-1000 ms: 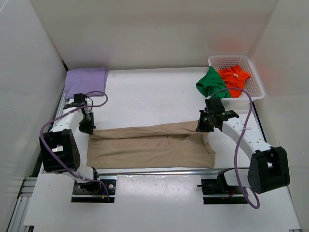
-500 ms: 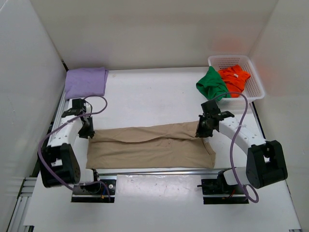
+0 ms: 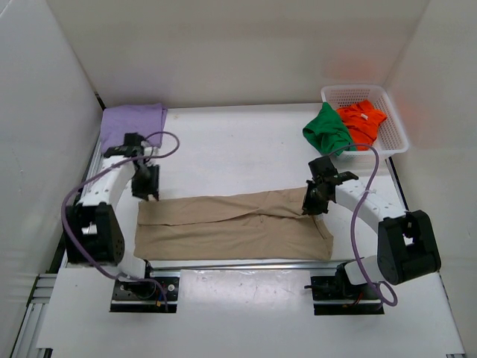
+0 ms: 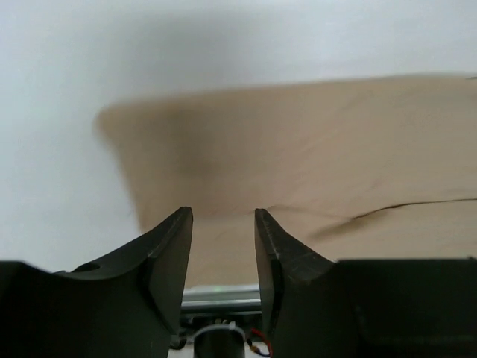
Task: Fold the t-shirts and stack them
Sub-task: Fold the other side of the tshirt into a rectangle
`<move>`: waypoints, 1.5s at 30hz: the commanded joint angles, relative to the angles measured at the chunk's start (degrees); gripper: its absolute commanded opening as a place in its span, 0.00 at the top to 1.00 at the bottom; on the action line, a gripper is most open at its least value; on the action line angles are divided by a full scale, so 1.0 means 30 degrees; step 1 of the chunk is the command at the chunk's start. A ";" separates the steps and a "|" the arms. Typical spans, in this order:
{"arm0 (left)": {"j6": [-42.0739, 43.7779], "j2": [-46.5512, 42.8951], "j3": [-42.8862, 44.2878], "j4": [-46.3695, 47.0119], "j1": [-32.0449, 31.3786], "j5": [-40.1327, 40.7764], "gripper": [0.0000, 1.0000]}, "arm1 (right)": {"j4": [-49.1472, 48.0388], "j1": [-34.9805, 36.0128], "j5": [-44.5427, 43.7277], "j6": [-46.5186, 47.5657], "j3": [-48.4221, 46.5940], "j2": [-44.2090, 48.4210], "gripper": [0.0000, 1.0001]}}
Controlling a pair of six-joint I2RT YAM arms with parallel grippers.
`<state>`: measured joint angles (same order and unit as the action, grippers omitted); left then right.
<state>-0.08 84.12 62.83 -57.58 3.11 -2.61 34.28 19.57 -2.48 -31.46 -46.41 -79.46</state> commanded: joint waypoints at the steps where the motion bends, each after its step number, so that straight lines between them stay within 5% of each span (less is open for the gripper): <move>1: 0.0025 0.1518 0.3273 0.0298 -0.3461 -0.1646 0.50 | 0.0262 0.0185 -0.0374 -0.0118 -0.0086 -0.0056 1.00; 7: 0.0025 0.5089 0.8434 0.0092 -1.0458 -0.3813 0.32 | 0.0262 0.0185 -0.0374 -0.0876 0.0120 -0.0873 0.87; 12: 0.0025 1.0096 1.5463 -0.0316 -1.3368 -0.6538 0.32 | -0.0324 0.0011 0.0417 -0.2458 0.0732 -0.0908 0.63; 16: 0.0025 1.4314 1.9307 -0.0640 -1.5127 -0.7041 0.32 | -0.0734 -0.0167 0.0593 -0.4127 0.1581 0.0468 0.63; 22: 0.0025 1.5992 1.9370 0.0620 -1.6331 -0.5900 0.34 | -0.0910 -0.0546 -0.0023 -0.4483 0.2698 0.1965 0.87; 33: 0.0025 1.6553 1.8901 0.0620 -1.7064 -0.5544 0.41 | -0.0910 -0.1132 -0.0548 -0.3899 0.2378 0.1350 0.75; 39: 0.0025 1.6141 1.8901 0.0796 -1.7064 -0.5721 0.75 | -0.0910 -0.1134 -0.0755 -0.3165 0.1440 0.1174 0.71; 45: 0.0025 1.5555 1.8901 0.0796 -1.7064 -0.5721 0.82 | -0.1582 -0.1309 -0.0931 -0.2813 0.1262 0.1174 0.69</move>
<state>-0.23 136.40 119.61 -56.18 -47.75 -18.90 31.07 15.97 -4.01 -41.25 -40.73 -75.88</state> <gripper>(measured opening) 0.199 0.307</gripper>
